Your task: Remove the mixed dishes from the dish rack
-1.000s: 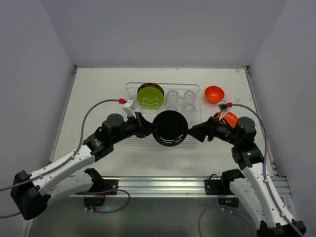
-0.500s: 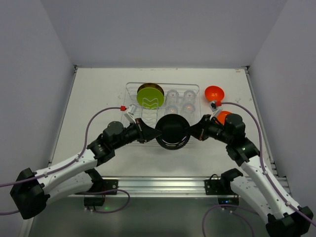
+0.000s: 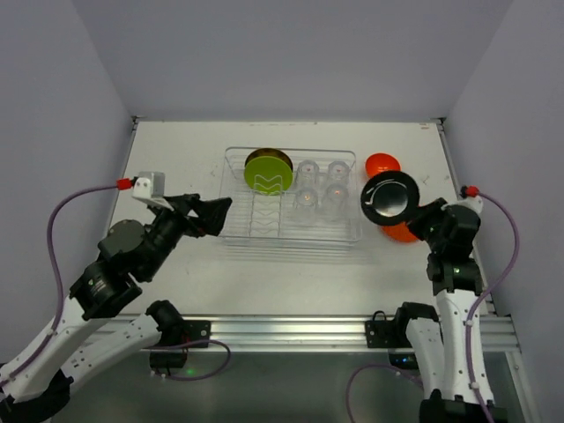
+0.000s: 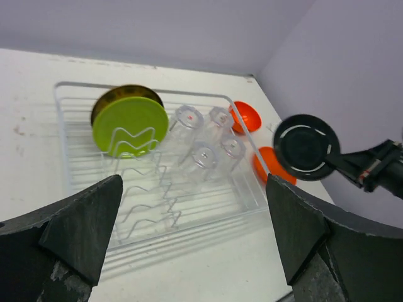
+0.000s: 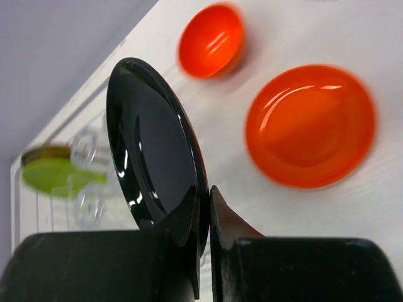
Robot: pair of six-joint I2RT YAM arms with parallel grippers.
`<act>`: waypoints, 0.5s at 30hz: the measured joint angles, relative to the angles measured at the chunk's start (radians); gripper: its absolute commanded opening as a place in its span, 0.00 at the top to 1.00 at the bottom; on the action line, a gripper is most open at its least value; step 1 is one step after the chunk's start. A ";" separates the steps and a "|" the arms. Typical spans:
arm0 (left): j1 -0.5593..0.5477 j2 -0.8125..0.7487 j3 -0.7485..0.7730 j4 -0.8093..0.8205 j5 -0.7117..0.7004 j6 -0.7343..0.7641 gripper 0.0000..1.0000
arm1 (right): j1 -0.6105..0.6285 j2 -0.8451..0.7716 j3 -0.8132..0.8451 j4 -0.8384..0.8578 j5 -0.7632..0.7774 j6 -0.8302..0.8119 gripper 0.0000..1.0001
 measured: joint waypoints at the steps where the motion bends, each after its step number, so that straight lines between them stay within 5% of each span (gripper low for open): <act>1: 0.000 -0.037 -0.003 -0.032 -0.029 0.024 0.00 | -0.087 0.008 0.002 -0.003 0.014 0.008 1.00; 6: 0.000 -0.181 -0.097 -0.098 -0.135 0.120 0.00 | -0.381 0.135 0.005 0.058 0.011 0.098 1.00; 15: 0.000 -0.240 -0.270 -0.141 -0.198 0.208 0.00 | -0.418 0.542 -0.022 0.196 -0.011 0.172 1.00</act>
